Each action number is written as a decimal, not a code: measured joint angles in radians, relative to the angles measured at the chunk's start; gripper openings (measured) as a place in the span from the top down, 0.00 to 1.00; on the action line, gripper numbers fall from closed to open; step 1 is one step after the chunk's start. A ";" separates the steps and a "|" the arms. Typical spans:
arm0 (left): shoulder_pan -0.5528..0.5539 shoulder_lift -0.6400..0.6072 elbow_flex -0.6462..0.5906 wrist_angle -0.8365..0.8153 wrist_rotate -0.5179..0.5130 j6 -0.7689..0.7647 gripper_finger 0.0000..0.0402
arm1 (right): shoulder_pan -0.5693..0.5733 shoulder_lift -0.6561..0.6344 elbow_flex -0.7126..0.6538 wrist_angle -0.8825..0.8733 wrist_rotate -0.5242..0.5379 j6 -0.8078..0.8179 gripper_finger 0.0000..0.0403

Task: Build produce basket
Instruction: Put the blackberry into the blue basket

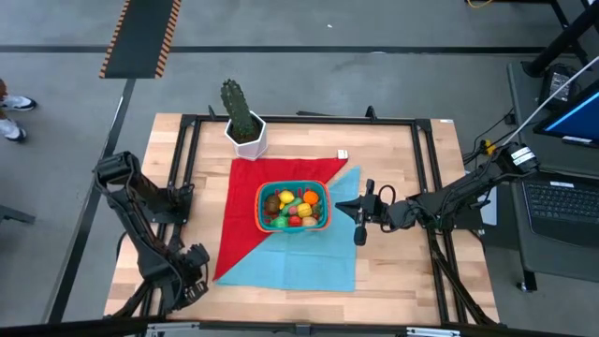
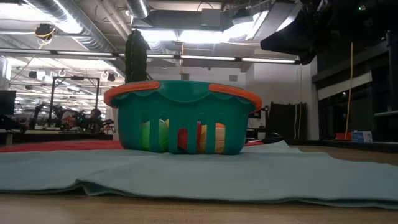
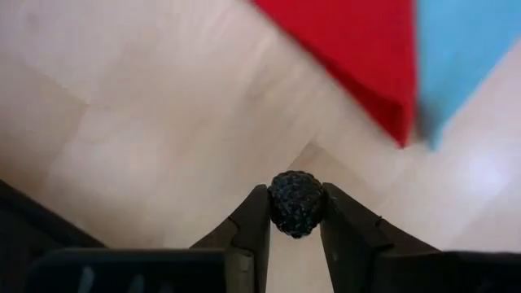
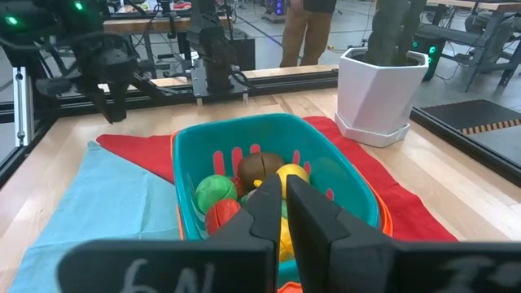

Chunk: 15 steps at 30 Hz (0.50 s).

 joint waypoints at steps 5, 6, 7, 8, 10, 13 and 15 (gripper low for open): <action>0.000 -0.025 0.093 -0.109 -0.134 0.051 0.81 | 0.000 0.000 0.000 -0.005 0.000 0.001 0.94; 0.000 -0.028 0.113 -0.125 -0.181 0.069 0.81 | 0.000 0.000 0.000 -0.005 0.000 0.002 0.94; 0.000 -0.028 0.131 -0.139 -0.232 0.089 0.81 | 0.000 0.000 0.000 -0.005 0.000 0.002 0.94; 0.000 -0.028 0.145 -0.143 -0.284 0.112 0.80 | 0.000 0.000 0.000 -0.005 0.000 0.003 0.94; 0.002 -0.028 0.172 -0.139 -0.379 0.156 0.80 | 0.000 0.000 0.000 -0.005 0.000 0.003 0.94; 0.016 -0.028 0.189 -0.115 -0.484 0.244 0.81 | 0.000 0.000 0.000 -0.005 0.000 0.003 0.94; 0.028 -0.028 0.191 -0.077 -0.542 0.317 0.81 | 0.000 0.000 0.000 -0.005 -0.005 0.003 0.94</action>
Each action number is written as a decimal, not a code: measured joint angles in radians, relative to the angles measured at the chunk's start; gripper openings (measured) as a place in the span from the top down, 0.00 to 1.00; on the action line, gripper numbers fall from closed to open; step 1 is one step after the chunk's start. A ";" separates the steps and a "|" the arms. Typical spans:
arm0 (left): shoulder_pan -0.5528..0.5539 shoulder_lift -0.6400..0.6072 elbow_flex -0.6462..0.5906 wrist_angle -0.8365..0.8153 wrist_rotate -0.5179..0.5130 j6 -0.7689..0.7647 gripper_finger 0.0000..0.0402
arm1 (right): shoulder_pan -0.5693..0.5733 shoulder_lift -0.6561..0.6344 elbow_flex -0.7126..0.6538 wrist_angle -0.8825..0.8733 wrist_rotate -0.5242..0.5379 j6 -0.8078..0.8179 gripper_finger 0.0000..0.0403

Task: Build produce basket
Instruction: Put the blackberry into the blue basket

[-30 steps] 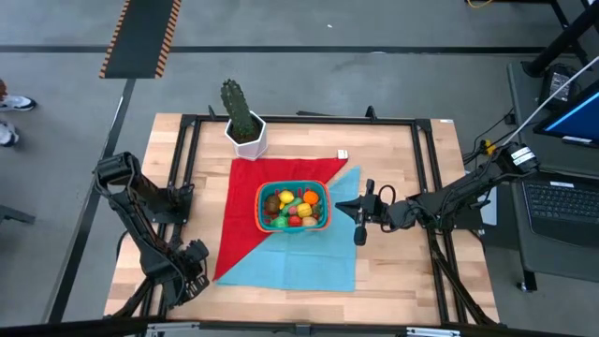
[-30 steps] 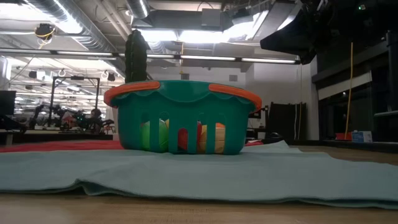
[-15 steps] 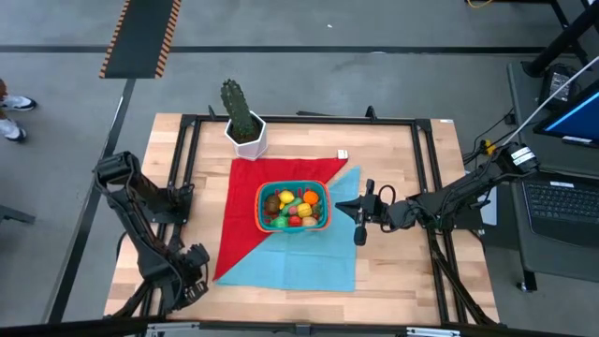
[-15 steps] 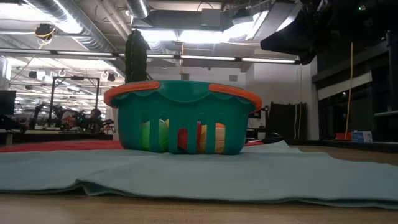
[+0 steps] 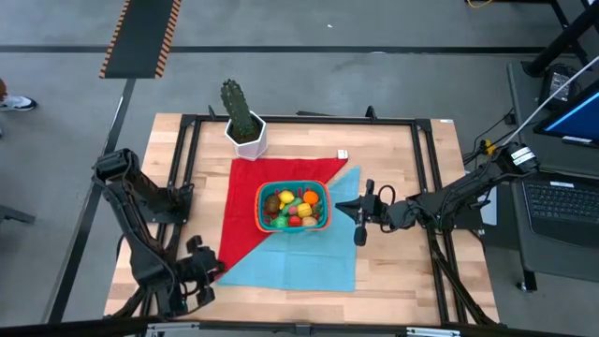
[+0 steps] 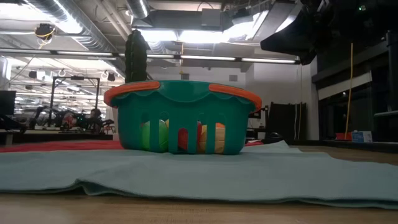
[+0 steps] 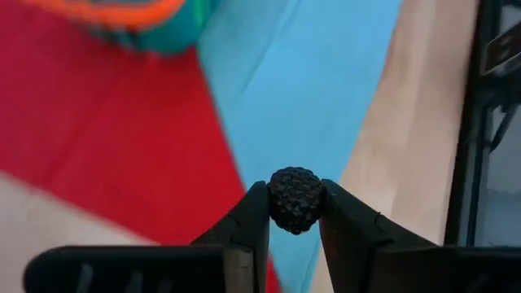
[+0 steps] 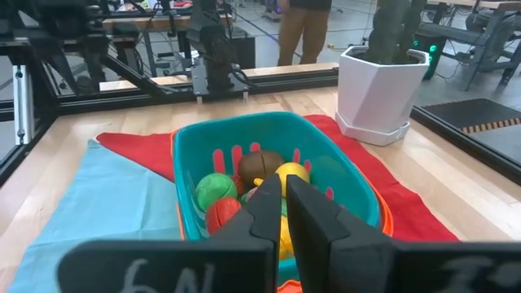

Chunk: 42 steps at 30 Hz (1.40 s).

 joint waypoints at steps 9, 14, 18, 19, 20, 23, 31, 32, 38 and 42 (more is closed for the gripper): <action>0.093 0.000 0.000 0.305 -0.049 0.460 0.81 | 0.000 0.000 0.000 0.000 -0.013 -0.003 0.94; 0.156 0.000 0.001 0.442 -0.035 0.694 0.81 | 0.001 0.000 0.000 0.000 -0.019 -0.021 0.94; 0.220 0.000 0.001 0.502 -0.028 0.838 0.81 | 0.001 0.000 0.000 0.011 -0.061 -0.026 0.94; 0.238 0.000 0.001 0.520 -0.027 0.878 0.81 | 0.001 0.000 0.000 0.015 -0.063 -0.027 0.94; 0.256 0.000 0.001 0.540 -0.022 0.919 0.81 | 0.001 0.000 0.001 0.016 -0.063 -0.029 0.94; 0.326 0.000 0.001 0.613 0.051 1.050 0.81 | 0.001 0.000 0.001 0.018 -0.063 -0.037 0.94; 0.518 0.000 0.001 0.754 0.242 1.278 0.81 | 0.001 -0.001 0.001 0.037 -0.064 -0.052 0.94; 0.536 0.000 0.001 0.767 0.259 1.297 0.81 | 0.001 -0.001 0.001 0.037 -0.065 -0.052 0.94; 0.617 0.000 -0.069 0.996 0.405 1.413 0.81 | 0.014 -0.002 0.001 0.037 -0.066 -0.057 0.94; 0.665 0.000 -0.110 1.039 0.419 1.420 0.81 | 0.031 -0.002 0.001 0.037 -0.065 -0.064 0.94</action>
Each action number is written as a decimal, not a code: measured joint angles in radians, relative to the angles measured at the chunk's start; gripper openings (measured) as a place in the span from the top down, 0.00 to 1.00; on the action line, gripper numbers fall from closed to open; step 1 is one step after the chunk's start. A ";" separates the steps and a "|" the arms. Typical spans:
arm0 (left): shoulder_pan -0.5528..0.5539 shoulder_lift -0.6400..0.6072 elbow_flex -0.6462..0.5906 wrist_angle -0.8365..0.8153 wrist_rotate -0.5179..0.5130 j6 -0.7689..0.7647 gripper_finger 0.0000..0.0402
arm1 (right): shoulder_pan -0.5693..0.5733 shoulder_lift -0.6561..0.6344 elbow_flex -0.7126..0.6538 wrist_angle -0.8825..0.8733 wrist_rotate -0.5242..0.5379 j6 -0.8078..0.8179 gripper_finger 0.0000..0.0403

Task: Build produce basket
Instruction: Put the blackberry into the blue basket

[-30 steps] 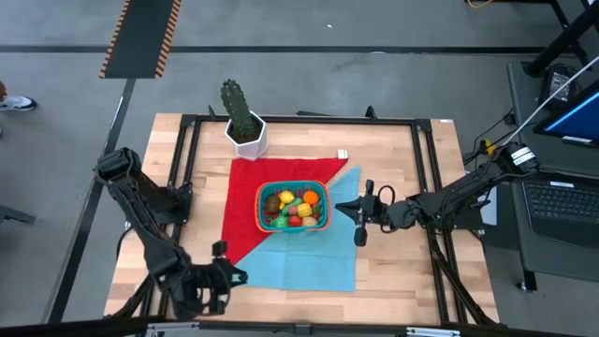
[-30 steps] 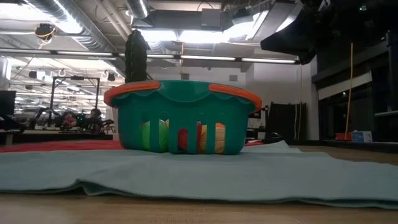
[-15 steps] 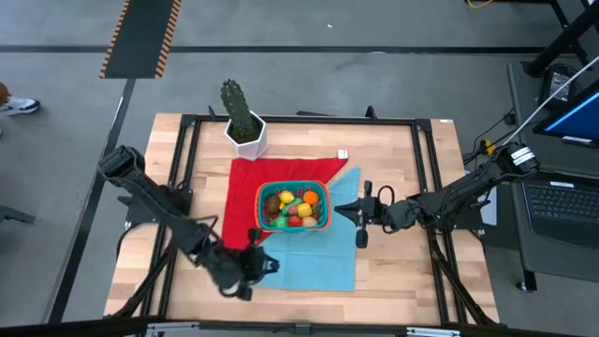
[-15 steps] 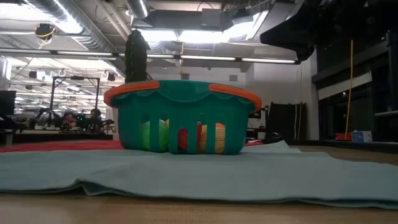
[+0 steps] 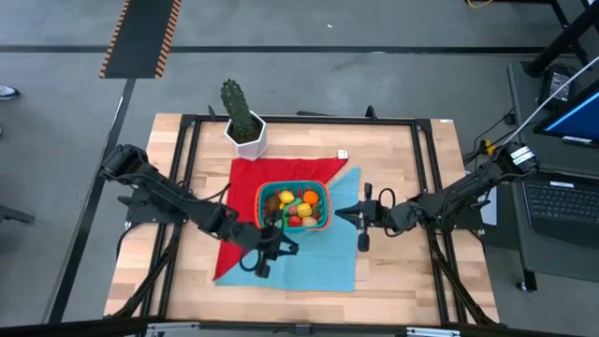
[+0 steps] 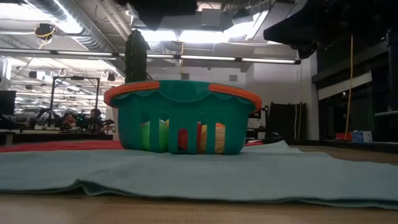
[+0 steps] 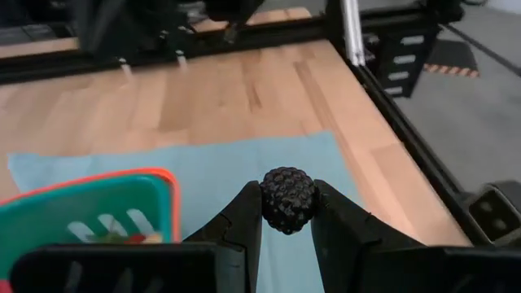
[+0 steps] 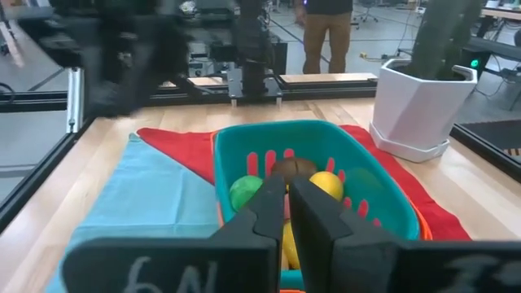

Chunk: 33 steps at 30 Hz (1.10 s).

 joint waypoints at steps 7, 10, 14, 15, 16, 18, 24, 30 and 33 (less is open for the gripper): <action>0.078 0.000 -0.020 0.044 -0.054 0.011 0.81 | 0.008 0.000 0.000 0.000 0.056 0.041 0.94; 0.116 0.000 -0.020 0.044 -0.122 0.007 0.81 | 0.009 0.000 0.000 0.000 0.110 0.047 0.94; 0.173 0.000 -0.020 0.030 -0.135 -0.030 0.81 | 0.009 0.000 0.000 -0.001 0.158 0.064 0.94; 0.188 0.000 -0.020 0.027 -0.138 -0.040 0.81 | 0.009 0.000 0.000 -0.001 0.166 0.065 0.94; 0.201 0.000 -0.020 0.027 -0.141 -0.043 0.81 | 0.009 0.000 0.000 -0.001 0.170 0.065 0.94; 0.225 0.000 -0.020 0.021 -0.151 -0.051 0.81 | 0.009 0.000 0.000 -0.002 0.171 0.065 0.94; 0.282 0.000 -0.020 -0.034 -0.166 -0.061 0.81 | 0.009 0.000 0.000 -0.003 0.172 0.065 0.94; 0.320 0.000 -0.020 -0.089 -0.076 -0.061 0.81 | 0.009 0.000 0.000 -0.003 0.172 0.065 0.94; 0.345 0.000 -0.020 -0.129 -0.002 -0.063 0.81 | 0.009 0.000 0.000 -0.005 0.172 0.064 0.94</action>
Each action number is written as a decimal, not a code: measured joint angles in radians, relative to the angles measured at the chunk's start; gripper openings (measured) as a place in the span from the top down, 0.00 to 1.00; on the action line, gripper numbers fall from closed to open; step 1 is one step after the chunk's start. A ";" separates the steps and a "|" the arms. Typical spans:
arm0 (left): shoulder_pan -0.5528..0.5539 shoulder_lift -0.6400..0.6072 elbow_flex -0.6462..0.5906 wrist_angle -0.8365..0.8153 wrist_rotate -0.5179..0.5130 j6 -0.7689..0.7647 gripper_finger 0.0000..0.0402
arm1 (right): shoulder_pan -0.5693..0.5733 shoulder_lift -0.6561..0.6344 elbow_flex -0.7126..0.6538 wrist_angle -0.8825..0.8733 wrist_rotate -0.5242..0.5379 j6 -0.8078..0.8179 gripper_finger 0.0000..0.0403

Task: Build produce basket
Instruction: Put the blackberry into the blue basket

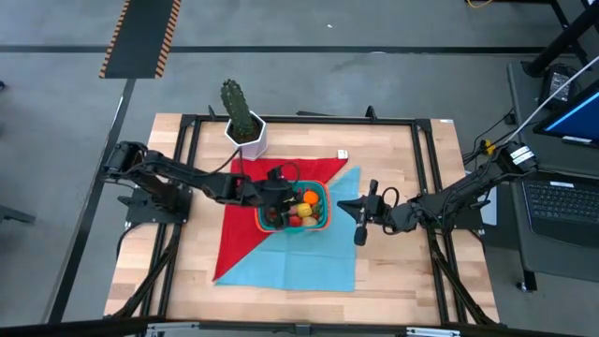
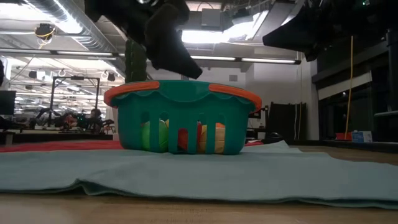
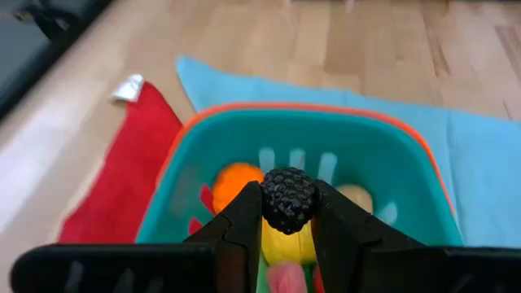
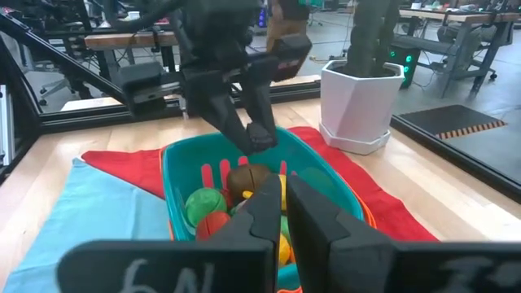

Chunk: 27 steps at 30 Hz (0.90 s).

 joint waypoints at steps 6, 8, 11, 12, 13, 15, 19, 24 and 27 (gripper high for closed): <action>0.049 0.000 0.000 -0.085 0.107 -0.002 0.81 | 0.000 0.000 0.000 -0.008 0.000 -0.002 0.94; 0.065 0.000 0.000 -0.108 0.149 -0.002 0.81 | 0.000 0.000 0.000 -0.019 0.000 -0.003 0.94; 0.088 0.000 0.014 -0.172 0.192 -0.001 0.81 | 0.000 0.000 0.000 -0.047 -0.001 -0.001 0.94; 0.094 0.000 0.031 -0.217 0.194 -0.001 0.81 | 0.000 0.000 0.000 -0.053 -0.001 0.000 0.94; 0.098 0.000 0.054 -0.267 0.194 0.000 0.81 | 0.000 0.000 0.000 -0.055 -0.001 0.000 0.94; 0.107 0.000 0.096 -0.347 0.194 0.001 0.81 | 0.000 0.000 0.000 -0.056 -0.001 0.000 0.94; 0.127 0.000 0.129 -0.427 0.208 0.001 0.81 | -0.002 0.000 0.000 -0.056 -0.001 0.000 0.94; 0.133 0.018 0.131 -0.459 0.211 -0.001 0.80 | -0.002 0.000 0.000 -0.057 -0.002 0.000 0.94; 0.132 0.033 0.130 -0.461 0.213 -0.001 0.80 | -0.002 0.000 0.000 -0.058 -0.002 0.001 0.94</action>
